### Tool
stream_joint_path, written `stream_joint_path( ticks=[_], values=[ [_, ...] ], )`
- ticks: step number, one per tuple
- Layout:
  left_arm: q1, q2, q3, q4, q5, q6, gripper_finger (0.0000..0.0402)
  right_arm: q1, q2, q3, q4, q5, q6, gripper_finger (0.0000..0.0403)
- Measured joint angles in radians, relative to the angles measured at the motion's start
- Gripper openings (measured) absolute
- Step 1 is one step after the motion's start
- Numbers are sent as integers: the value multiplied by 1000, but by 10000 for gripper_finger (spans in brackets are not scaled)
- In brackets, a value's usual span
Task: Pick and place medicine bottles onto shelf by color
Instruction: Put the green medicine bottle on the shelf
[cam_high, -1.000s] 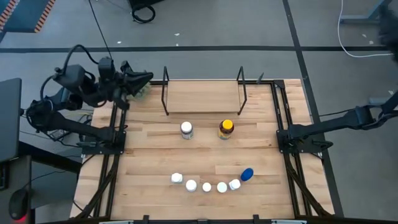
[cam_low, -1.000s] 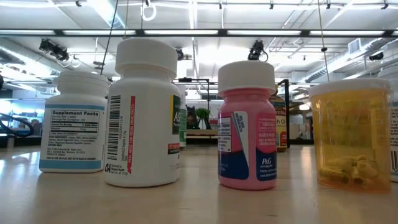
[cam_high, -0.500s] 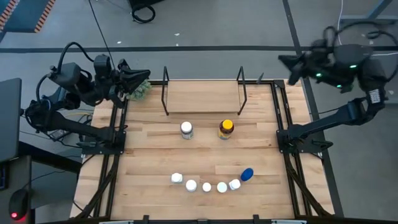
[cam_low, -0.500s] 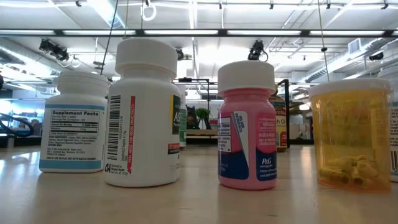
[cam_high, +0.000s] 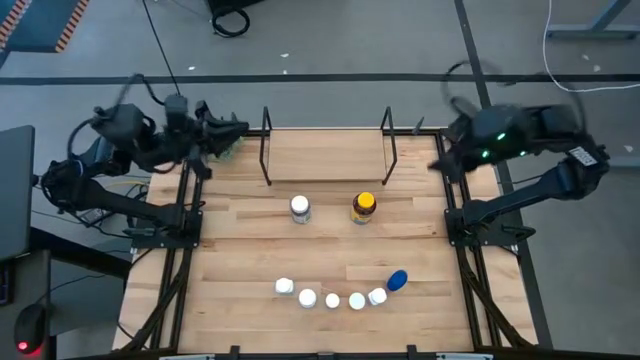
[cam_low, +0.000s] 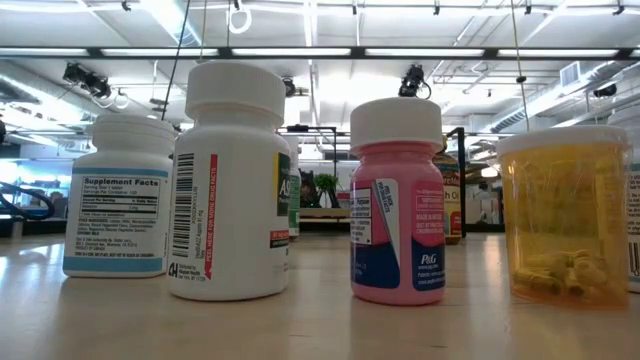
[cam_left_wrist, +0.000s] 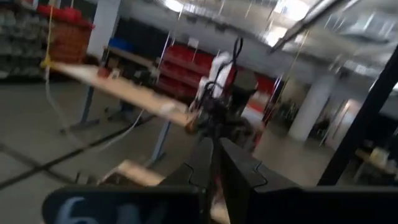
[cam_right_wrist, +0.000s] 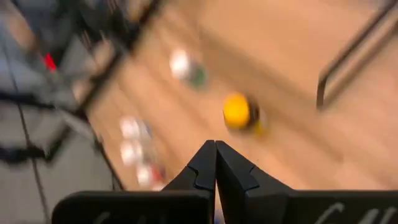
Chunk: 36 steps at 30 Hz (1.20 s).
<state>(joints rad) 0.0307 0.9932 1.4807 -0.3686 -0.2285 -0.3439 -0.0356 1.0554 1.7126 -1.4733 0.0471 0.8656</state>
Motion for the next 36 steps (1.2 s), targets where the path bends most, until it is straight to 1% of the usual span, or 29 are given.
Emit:
stream_joint_path(
  ticks=[3, 4, 7, 10, 13, 16, 18, 21, 23, 26, 29, 32, 36],
  values=[
    [0, 13, 0, -81, 56, 0, 53, 48, 1, -96, -43, -48, 3, 12],
    [-2, 22, 1, -105, 65, 0, 59, 64, 1, -128, -44, -52, -2, 12],
    [-15, 49, 0, -245, 68, 0, 82, 111, 1, -222, -43, -74, -24, 12],
    [-18, 110, 0, -382, 69, 22, 116, 159, 2, -315, -34, -107, -54, 16],
    [-17, 194, -1, -498, 74, 41, 161, 210, 2, -398, -20, -116, -81, 33],
    [-15, 290, -1, -594, 87, 37, 214, 252, 2, -468, 26, -116, -86, 69],
    [-9, 361, -1, -627, 138, 38, 250, 273, 2, -505, 54, -116, -77, 102],
    [-1, 462, -1, -606, 239, 40, 296, 294, 2, -551, 66, -82, -49, 157],
    [-1, 524, -1, -598, 269, 42, 318, 305, 2, -569, 68, -47, -23, 191],
    [7, 612, -1, -598, 268, 48, 336, 319, 2, -579, 67, 15, 9, 232],
    [28, 678, -1, -598, 246, 20, 341, 330, 1, -579, 67, 82, 29, 261],
    [56, 723, -1, -599, 233, -44, 341, 339, 1, -579, 67, 132, 39, 276],
    [83, 751, -1, -598, 223, -81, 339, 342, 1, -579, 67, 148, 63, 281]
  ],
)
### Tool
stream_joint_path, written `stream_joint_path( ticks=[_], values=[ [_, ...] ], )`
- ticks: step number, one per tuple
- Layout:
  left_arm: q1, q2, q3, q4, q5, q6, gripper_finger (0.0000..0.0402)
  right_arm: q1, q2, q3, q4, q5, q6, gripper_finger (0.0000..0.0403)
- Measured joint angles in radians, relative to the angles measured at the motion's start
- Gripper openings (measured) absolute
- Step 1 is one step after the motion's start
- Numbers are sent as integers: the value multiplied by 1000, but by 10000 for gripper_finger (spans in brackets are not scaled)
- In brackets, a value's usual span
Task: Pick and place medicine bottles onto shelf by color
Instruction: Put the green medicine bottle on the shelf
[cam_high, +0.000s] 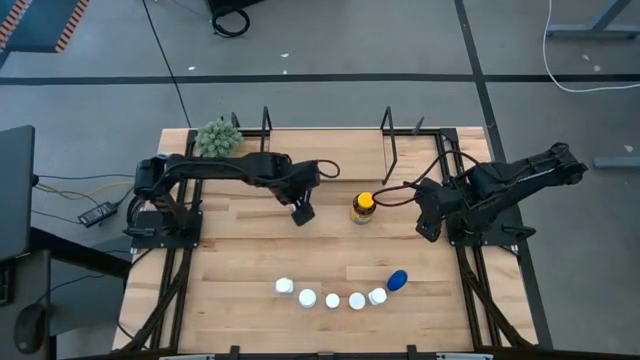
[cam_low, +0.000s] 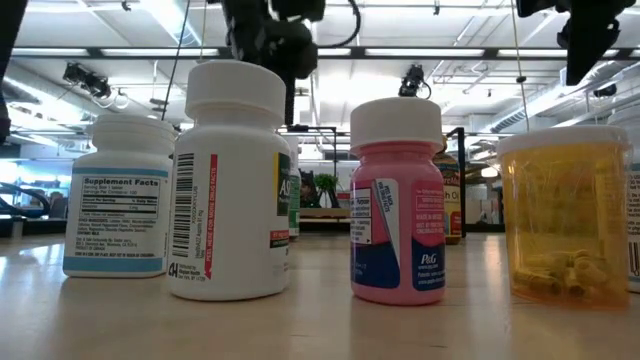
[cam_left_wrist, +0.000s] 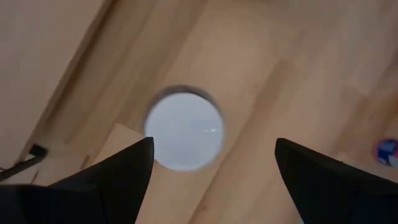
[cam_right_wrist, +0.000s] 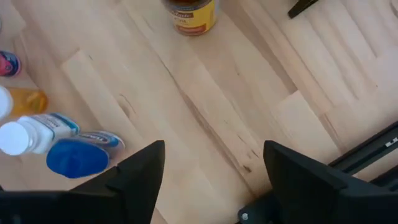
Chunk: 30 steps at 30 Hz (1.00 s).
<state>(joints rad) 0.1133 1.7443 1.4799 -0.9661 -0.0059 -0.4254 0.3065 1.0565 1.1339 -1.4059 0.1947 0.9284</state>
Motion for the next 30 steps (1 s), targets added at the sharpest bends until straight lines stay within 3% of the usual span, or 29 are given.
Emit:
stream_joint_path(
  ticks=[5, 21, 30],
  values=[
    [4, 22, 0, 0, -69, 9, 339, 0, 0, 0, 1, 3, 30, 281],
    [-7, 139, 1, -1, -98, 55, 339, 0, 0, 0, 19, -6, 109, 282],
    [-17, 131, 0, -4, -99, 55, 333, 0, 0, 0, 27, -19, 156, 282]
  ],
)
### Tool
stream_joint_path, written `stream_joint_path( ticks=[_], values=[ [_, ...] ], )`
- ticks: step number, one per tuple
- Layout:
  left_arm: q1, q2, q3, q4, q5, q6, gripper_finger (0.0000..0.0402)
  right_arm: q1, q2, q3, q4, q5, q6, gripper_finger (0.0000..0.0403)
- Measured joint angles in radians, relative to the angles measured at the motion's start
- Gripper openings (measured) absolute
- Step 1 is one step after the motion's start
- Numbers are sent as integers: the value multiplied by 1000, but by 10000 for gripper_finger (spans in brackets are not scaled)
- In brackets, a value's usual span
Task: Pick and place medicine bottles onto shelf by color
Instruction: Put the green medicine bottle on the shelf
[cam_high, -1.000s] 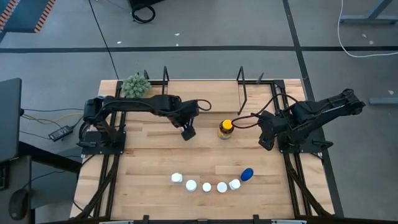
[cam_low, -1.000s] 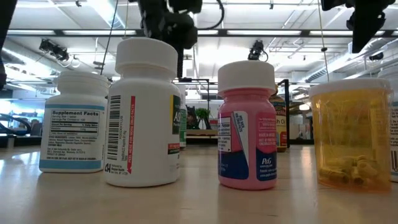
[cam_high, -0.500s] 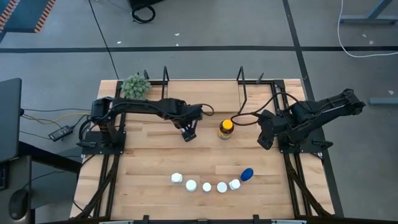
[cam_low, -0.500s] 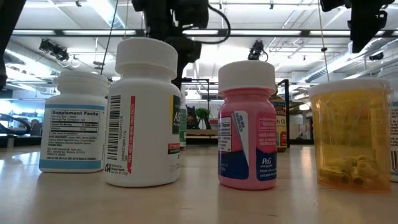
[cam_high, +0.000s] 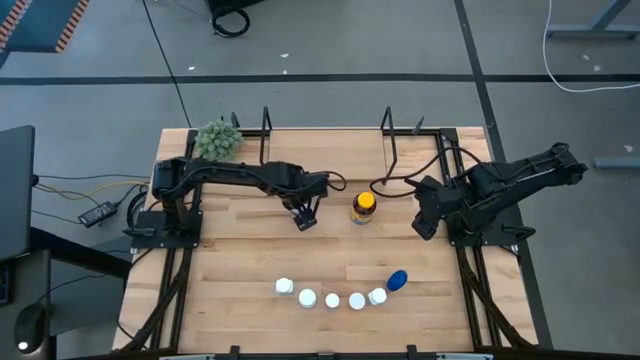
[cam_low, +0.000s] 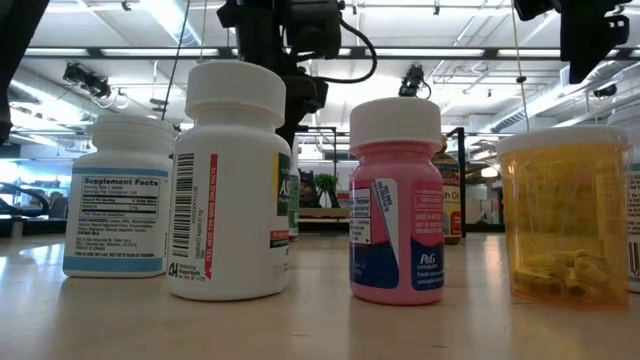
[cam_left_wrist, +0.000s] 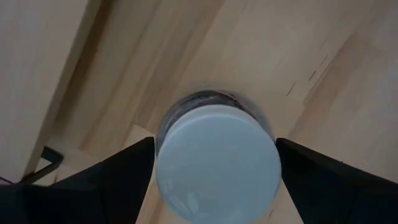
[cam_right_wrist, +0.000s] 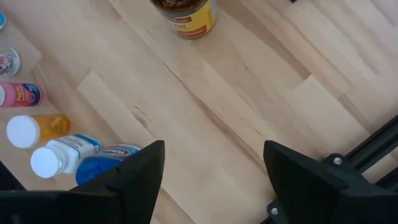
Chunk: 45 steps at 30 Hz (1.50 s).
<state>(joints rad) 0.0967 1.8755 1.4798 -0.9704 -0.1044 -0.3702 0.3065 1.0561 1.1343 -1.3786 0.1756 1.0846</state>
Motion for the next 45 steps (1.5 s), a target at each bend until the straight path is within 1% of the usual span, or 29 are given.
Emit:
stream_joint_path(
  ticks=[4, 6, 9, 11, 15, 19, 23, 25, 27, 33, 36, 40, 45],
  values=[
    [0, -6, 0, -14, 0, 18, 306, 0, 0, 0, 2, 0, 0, 282],
    [0, -16, 0, -20, -9, 22, 285, 0, 0, 0, 2, 1, 0, 282],
    [0, -30, 1, -21, 6, 23, 251, 0, 0, 0, 3, 10, 1, 282],
    [1, -36, 4, -35, 0, 25, 236, 0, 0, 0, 6, 15, 1, 282],
    [17, -38, 78, -103, 3, 70, 235, 0, 0, 0, 14, 29, 0, 282],
    [58, -39, 166, -149, -3, 122, 235, 0, 0, 0, 18, 33, 0, 281],
    [129, -39, 277, -208, -49, 183, 235, 0, 0, 0, 21, 33, 14, 281],
    [176, -39, 318, -225, -76, 214, 235, 0, 0, 0, 25, 33, 18, 281],
    [228, -39, 344, -221, -79, 233, 235, 0, 0, 0, 31, 33, 18, 281],
    [397, -37, 348, -222, -80, 256, 236, 0, 0, 0, 56, 35, -4, 281],
    [466, -30, 346, -202, -79, 282, 235, 0, 0, 0, 72, 60, -21, 281],
    [527, -28, 346, -156, -54, 338, 237, 0, 0, 0, 97, 82, -33, 281],
    [566, -18, 347, -140, -48, 406, 238, 0, 0, 1, 111, 83, -53, 281]
  ],
)
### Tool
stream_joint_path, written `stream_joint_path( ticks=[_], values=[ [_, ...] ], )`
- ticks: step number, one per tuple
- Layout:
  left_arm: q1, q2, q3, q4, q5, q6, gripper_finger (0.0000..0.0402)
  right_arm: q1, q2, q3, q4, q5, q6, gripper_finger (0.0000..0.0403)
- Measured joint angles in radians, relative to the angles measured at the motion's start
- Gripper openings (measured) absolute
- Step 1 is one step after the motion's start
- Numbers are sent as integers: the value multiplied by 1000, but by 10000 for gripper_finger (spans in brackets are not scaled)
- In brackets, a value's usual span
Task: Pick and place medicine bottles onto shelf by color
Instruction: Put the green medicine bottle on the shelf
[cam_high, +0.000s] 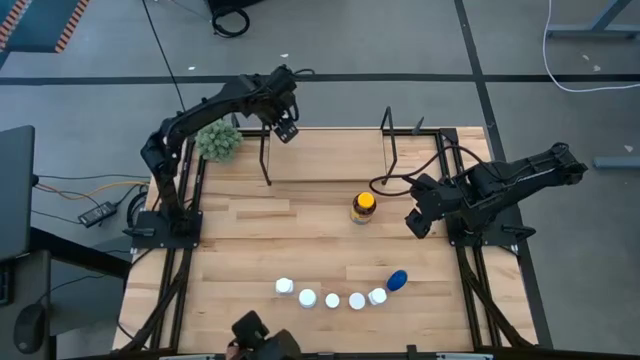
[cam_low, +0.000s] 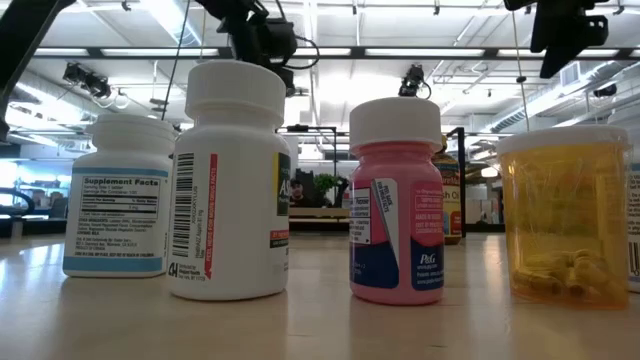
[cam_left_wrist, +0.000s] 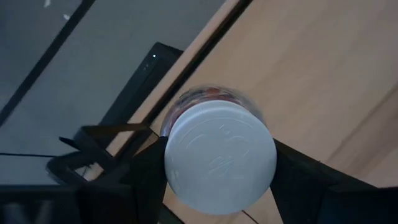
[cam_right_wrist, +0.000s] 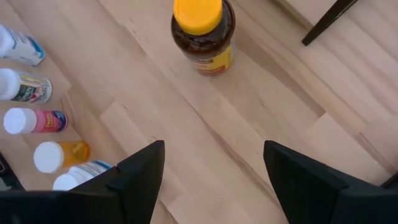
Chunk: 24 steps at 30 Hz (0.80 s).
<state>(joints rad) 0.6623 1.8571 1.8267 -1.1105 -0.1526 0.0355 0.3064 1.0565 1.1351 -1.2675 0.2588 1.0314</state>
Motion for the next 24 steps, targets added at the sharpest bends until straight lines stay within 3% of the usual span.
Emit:
stream_joint_path(
  ticks=[9, 24],
  values=[
    [14, 86, -1, 19, 33, 101, 242, -3, 0, 0, 0, 3, 21, 281],
    [54, 138, 1, 70, 38, 134, 244, -3, 0, 0, 4, 11, 43, 281]
  ],
)
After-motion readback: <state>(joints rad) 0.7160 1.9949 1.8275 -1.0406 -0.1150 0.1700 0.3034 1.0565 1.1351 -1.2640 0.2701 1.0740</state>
